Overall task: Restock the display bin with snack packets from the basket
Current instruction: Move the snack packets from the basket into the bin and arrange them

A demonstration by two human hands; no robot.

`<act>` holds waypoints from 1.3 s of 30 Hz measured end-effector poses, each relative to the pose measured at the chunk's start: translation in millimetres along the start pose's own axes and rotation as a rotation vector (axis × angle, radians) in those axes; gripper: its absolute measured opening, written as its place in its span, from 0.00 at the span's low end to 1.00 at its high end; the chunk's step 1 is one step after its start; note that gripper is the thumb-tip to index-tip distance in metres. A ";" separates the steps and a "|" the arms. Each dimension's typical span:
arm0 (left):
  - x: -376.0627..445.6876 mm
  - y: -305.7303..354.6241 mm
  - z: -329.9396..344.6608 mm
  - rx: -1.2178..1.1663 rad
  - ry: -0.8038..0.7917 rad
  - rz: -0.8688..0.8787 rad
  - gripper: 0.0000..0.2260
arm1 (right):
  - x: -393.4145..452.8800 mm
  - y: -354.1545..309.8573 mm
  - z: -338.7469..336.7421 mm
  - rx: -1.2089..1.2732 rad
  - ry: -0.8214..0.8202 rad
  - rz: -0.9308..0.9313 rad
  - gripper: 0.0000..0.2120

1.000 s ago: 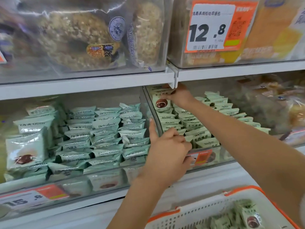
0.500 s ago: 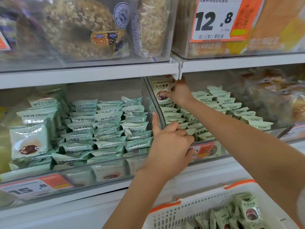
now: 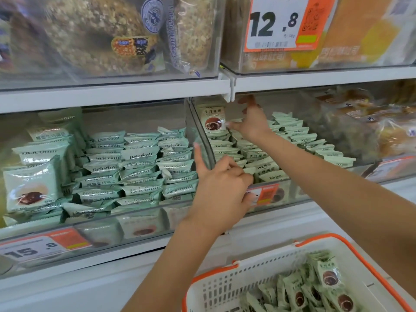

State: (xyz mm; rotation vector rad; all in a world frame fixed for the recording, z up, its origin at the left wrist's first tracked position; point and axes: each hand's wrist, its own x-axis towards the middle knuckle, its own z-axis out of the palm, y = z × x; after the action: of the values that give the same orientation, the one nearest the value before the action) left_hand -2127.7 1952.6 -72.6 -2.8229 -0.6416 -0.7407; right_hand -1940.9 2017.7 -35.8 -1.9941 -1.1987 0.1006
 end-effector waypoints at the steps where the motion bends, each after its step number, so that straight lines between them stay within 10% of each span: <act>1: -2.2 4.5 -1.4 0.023 -0.002 -0.024 0.10 | -12.2 3.6 -10.2 0.031 0.033 0.018 0.30; 8: -24.2 53.7 13.2 0.001 0.312 0.145 0.12 | -154.9 57.8 -92.0 0.365 0.494 0.057 0.14; 12: -65.6 93.5 57.0 -0.054 0.069 0.437 0.13 | -248.1 124.4 -89.7 0.341 0.674 0.262 0.11; 17: -124.5 124.3 123.2 -0.115 -0.642 0.383 0.14 | -347.7 213.0 -29.2 0.171 0.209 0.651 0.09; 22: -159.7 120.6 181.2 -0.178 -0.959 0.041 0.21 | -386.7 253.3 30.1 0.024 -0.333 0.800 0.16; 28: -174.0 113.4 237.1 -0.303 -1.091 -0.336 0.31 | -376.1 270.9 93.1 -0.224 -0.633 0.511 0.29; 39: -184.3 118.5 255.1 -0.358 -1.161 -0.265 0.29 | -369.7 276.1 106.5 -0.569 -0.789 0.343 0.28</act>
State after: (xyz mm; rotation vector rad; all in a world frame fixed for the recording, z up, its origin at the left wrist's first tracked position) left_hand -2109.9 1842.9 -390.0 -3.3185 -1.0903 0.9948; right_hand -1994.0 1727.0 -405.8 -2.7821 -1.4409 0.8712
